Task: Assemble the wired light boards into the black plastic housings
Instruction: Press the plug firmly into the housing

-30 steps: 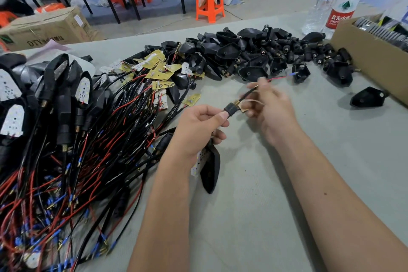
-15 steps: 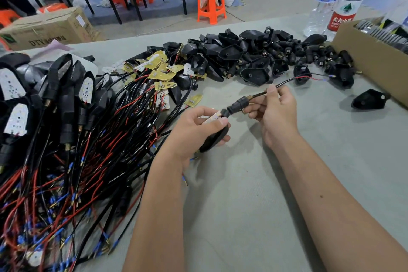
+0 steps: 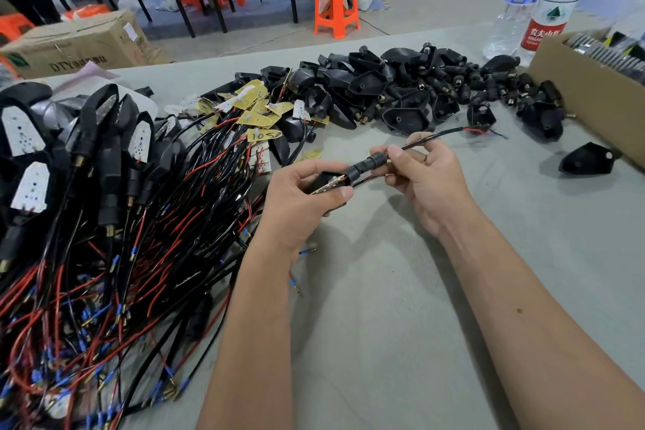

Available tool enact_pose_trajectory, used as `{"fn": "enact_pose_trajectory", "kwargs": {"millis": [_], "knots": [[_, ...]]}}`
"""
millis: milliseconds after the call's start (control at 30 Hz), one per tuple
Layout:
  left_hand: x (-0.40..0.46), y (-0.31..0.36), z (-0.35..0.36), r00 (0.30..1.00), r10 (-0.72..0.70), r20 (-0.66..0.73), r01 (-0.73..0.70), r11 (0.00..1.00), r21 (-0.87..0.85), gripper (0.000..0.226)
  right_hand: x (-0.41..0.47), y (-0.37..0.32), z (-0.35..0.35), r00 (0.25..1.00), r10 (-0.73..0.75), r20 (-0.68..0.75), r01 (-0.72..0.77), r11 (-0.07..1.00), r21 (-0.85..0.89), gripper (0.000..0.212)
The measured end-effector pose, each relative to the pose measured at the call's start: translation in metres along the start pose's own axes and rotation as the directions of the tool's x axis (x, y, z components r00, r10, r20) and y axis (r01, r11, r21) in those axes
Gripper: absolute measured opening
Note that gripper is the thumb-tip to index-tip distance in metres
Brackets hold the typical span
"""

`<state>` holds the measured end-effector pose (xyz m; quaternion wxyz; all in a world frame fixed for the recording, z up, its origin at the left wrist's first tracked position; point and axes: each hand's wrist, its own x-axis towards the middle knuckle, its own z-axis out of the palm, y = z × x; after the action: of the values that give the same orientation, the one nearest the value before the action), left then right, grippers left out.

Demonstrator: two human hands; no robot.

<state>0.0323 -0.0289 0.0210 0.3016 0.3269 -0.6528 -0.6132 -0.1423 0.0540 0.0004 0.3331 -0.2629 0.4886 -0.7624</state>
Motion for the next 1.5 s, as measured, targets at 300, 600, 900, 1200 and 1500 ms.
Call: {"fn": "enact_pose_trajectory", "kwargs": {"millis": [300, 600, 900, 1200, 1500], "knots": [[0.002, -0.002, 0.0, 0.998, 0.034, -0.052, -0.034, 0.999, -0.003, 0.021, -0.002, -0.002, 0.002, 0.989, -0.142, 0.027, 0.145, 0.981, -0.132, 0.027], [0.001, -0.004, -0.004, 1.0, -0.013, -0.027, 0.012, 0.999, -0.035, 0.01, -0.006, -0.007, -0.001, 0.974, -0.186, 0.126, 0.206, 0.963, -0.173, 0.03], [0.003, -0.002, -0.003, 0.974, 0.012, -0.227, -0.045, 0.989, -0.142, 0.028, -0.002, -0.002, 0.0, 0.994, -0.075, 0.074, 0.081, 0.994, -0.075, 0.017], [0.005, -0.004, -0.001, 0.96, -0.001, -0.279, -0.05, 0.983, -0.175, 0.033, -0.003, 0.001, 0.002, 1.0, -0.024, -0.007, 0.024, 1.0, 0.01, 0.01], [0.005, -0.006, 0.005, 0.956, -0.001, -0.292, -0.044, 0.988, -0.15, 0.035, -0.003, 0.002, 0.003, 1.0, -0.01, 0.003, 0.01, 0.998, -0.058, 0.008]]}}
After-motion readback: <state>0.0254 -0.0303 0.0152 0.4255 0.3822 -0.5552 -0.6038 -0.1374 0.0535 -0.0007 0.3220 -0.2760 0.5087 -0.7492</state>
